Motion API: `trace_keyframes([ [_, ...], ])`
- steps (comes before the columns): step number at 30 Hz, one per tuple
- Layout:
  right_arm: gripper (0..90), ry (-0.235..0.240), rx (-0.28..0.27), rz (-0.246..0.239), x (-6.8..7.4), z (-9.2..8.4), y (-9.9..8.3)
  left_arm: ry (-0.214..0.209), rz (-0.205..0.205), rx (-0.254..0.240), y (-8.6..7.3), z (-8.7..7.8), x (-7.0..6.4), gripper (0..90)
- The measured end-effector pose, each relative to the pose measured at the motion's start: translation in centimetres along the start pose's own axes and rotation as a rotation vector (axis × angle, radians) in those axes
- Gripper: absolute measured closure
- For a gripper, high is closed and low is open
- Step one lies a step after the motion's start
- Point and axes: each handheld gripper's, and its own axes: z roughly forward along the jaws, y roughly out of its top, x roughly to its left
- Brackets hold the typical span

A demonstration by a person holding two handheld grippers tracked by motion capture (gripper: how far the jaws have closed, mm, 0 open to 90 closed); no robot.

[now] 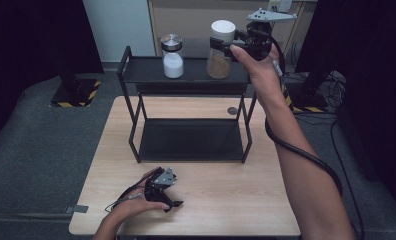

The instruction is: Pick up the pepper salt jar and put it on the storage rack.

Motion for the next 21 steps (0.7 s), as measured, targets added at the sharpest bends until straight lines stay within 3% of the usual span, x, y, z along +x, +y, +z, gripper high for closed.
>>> trace_keyframes([
  [21, 35.4, -0.018, 0.020, 0.011, -0.52, 1.01, -0.50, -0.003, 0.003, -0.001, 0.00, 0.03, 0.09, 0.0],
])
